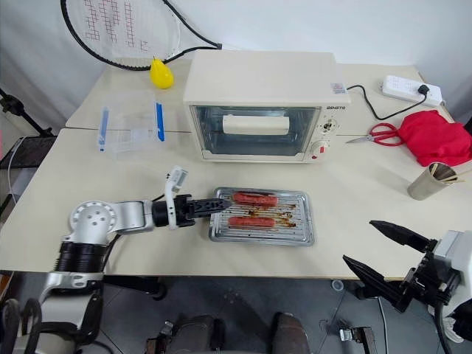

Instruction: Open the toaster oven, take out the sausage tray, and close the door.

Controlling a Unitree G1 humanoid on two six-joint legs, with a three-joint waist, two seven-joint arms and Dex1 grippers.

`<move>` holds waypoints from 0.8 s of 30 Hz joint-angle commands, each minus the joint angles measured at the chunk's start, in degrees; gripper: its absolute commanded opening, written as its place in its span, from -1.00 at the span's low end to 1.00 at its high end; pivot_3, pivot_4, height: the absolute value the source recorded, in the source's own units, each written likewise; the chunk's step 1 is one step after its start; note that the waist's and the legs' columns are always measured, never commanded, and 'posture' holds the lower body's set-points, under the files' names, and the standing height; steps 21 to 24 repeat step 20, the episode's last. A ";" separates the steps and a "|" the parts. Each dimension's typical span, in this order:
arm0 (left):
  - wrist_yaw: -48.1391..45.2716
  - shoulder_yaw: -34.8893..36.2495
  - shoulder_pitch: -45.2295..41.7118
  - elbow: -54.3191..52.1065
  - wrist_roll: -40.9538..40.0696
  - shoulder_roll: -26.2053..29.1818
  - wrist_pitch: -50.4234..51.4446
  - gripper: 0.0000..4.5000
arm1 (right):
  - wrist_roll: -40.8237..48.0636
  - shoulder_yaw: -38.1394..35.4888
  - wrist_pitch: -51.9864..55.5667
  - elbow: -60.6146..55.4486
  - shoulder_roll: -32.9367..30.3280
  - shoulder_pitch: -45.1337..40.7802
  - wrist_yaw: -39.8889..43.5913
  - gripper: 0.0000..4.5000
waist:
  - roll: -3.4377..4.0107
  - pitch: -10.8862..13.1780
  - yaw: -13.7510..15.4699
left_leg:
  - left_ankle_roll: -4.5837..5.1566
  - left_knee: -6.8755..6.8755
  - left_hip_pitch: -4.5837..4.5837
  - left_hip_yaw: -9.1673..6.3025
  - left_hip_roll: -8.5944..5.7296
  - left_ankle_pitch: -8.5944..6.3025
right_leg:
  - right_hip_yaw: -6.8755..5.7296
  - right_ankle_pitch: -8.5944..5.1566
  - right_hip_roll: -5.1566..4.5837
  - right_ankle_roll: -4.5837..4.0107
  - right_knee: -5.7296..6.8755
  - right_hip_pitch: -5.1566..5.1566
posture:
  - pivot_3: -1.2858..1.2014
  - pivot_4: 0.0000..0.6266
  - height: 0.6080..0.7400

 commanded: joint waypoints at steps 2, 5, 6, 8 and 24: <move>-30.11 2.74 10.96 -9.05 13.70 13.78 -24.62 0.99 | -0.41 2.17 -1.51 1.99 -1.89 -2.29 2.78 1.00 | -0.01 0.00 -0.91 | -0.02 -0.05 -0.03 0.05 0.02 -0.01 | 0.04 -0.01 0.01 -0.02 0.01 -0.14 | 0.03 -0.52 1.00; -42.03 1.28 15.32 -6.32 24.67 19.34 -42.15 0.99 | -0.92 4.18 -1.98 3.76 -2.80 -4.57 4.23 1.00 | 0.09 0.04 -1.17 | -0.08 -0.15 -0.07 0.53 0.09 -0.03 | 0.08 -0.08 0.10 -0.15 0.03 -0.34 | 0.03 -0.52 1.00; -43.95 1.80 15.34 -4.91 26.58 19.52 -46.45 0.99 | -0.87 4.75 -1.99 4.12 -3.11 -5.39 4.61 1.00 | 0.16 0.05 -0.93 | -0.09 -0.16 -0.09 0.66 0.09 -0.04 | 0.07 -0.08 0.10 -0.15 0.03 -0.34 | 0.03 -0.52 1.00; -49.19 3.33 15.81 -2.53 29.83 19.79 -55.68 0.99 | -0.67 5.83 -1.85 4.82 -3.90 -7.03 5.72 1.00 | 0.19 0.07 -0.27 | -0.08 -0.06 -0.10 0.70 0.06 -0.05 | 0.10 -0.07 -0.01 -0.13 -0.16 -0.33 | 0.03 -0.52 1.00; -58.83 7.15 20.17 1.25 38.06 19.14 -76.68 0.99 | -0.21 8.93 -0.51 7.00 -6.93 -10.86 10.82 1.00 | 0.16 0.08 -0.63 | 0.15 0.02 -0.14 0.79 0.11 -0.21 | 0.07 0.01 -0.03 -0.01 0.04 -0.31 | 0.03 -0.52 1.00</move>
